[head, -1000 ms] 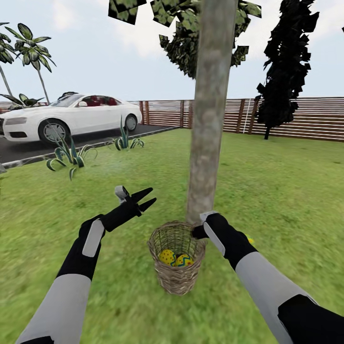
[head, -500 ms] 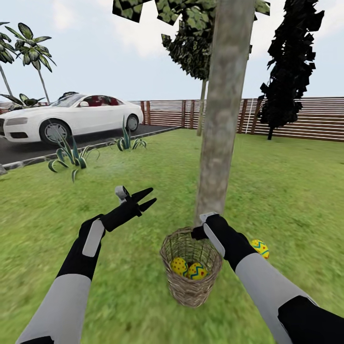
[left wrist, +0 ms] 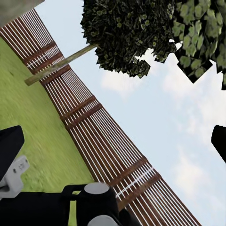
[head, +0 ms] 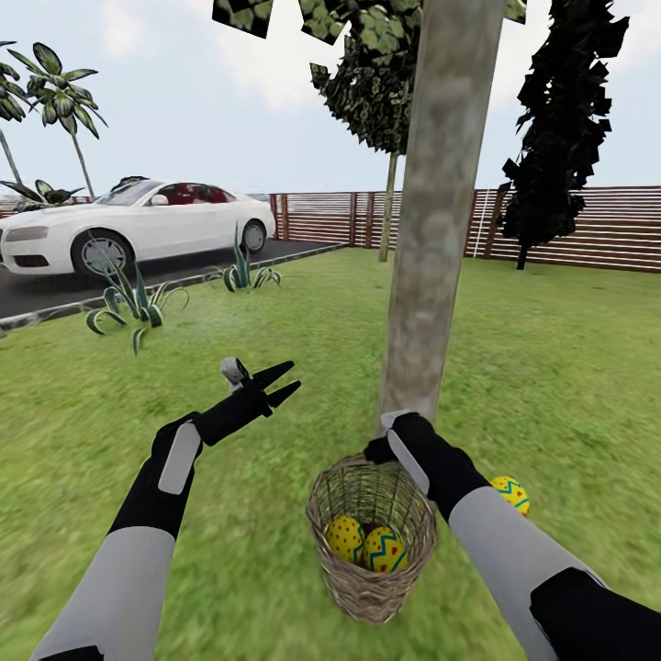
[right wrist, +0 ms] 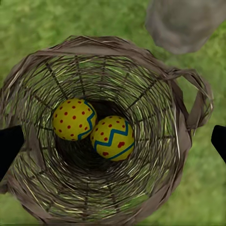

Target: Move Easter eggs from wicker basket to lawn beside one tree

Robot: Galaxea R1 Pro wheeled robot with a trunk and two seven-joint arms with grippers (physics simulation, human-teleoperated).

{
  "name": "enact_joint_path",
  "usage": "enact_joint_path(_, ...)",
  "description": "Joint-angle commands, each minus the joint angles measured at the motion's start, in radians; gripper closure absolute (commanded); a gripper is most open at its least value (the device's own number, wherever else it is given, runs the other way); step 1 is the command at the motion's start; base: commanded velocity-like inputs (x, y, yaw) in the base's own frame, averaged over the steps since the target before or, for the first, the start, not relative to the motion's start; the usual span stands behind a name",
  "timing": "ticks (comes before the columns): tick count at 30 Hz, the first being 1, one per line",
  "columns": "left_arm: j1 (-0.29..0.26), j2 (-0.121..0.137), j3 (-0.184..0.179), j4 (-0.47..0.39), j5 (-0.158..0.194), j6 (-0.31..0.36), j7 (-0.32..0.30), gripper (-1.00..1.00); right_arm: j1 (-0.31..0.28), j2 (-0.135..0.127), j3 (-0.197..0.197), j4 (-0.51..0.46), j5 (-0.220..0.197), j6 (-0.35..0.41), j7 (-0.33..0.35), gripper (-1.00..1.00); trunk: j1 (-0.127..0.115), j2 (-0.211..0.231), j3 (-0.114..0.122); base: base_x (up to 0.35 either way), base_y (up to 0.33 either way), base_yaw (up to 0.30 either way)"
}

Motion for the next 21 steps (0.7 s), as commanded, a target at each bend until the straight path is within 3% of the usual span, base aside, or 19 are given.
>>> enact_joint_path(1, -0.001, -0.001, 0.002, 0.000, -0.001, 0.005, -0.003, -1.00, -0.001, 0.001, 0.003, 0.003, -0.010, 0.003, -0.010, -1.00, 0.000, 0.000, -0.001, 0.014, 0.000, 0.000)
enact_joint_path(17, -0.001, 0.001, 0.005, 0.000, 0.000, 0.008, -0.004, -1.00, -0.003, 0.012, 0.002, 0.129, -0.019, 0.004, -0.012, -1.00, 0.000, 0.000, -0.001, 0.002, 0.000, 0.000)
enact_joint_path(21, -0.001, 0.001, 0.005, -0.003, 0.000, 0.009, -0.004, -1.00, -0.005, 0.025, 0.001, 0.170, -0.018, 0.002, -0.010, -1.00, 0.000, 0.000, -0.001, 0.163, 0.000, 0.000)
